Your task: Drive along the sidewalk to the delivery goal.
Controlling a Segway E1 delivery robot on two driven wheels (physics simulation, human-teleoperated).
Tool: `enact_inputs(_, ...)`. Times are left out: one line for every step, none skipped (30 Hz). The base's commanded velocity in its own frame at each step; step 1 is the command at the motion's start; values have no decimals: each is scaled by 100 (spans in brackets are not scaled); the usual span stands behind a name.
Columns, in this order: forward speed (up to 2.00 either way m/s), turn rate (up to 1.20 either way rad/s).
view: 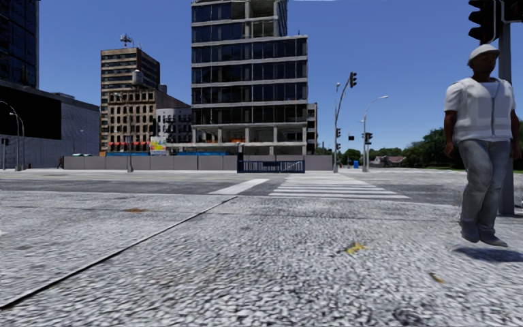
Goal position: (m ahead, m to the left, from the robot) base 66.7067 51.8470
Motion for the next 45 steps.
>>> enact_inputs(200,-40)
enact_inputs(200,-40)
enact_inputs(200,-40)
enact_inputs(200,-40)
enact_inputs(200,-40)
enact_inputs(200,-40)
enact_inputs(200,-40)
enact_inputs(200,-40)
enact_inputs(200,-40)
enact_inputs(200,-40)
enact_inputs(200,-40)
enact_inputs(200,-40)
enact_inputs(200,-40)
enact_inputs(200,-40)
enact_inputs(200,-40)
enact_inputs(200,-40)
enact_inputs(200,-40)
enact_inputs(200,-40)
enact_inputs(200,-40)
enact_inputs(200,-40)
enact_inputs(200,-40)
enact_inputs(200,-40)
enact_inputs(200,-40)
enact_inputs(200,-40)
enact_inputs(200,-40)
enact_inputs(200,-40)
enact_inputs(200,-40)
enact_inputs(200,-40)
enact_inputs(200,-40)
enact_inputs(200,-40)
enact_inputs(200,-33)
enact_inputs(200,-7)
enact_inputs(200,-7)
enact_inputs(200,0)
enact_inputs(200,0)
enact_inputs(200,0)
enact_inputs(200,0)
enact_inputs(200,0)
enact_inputs(200,0)
enact_inputs(200,0)
enact_inputs(200,0)
enact_inputs(200,0)
enact_inputs(200,0)
enact_inputs(200,0)
enact_inputs(200,0)
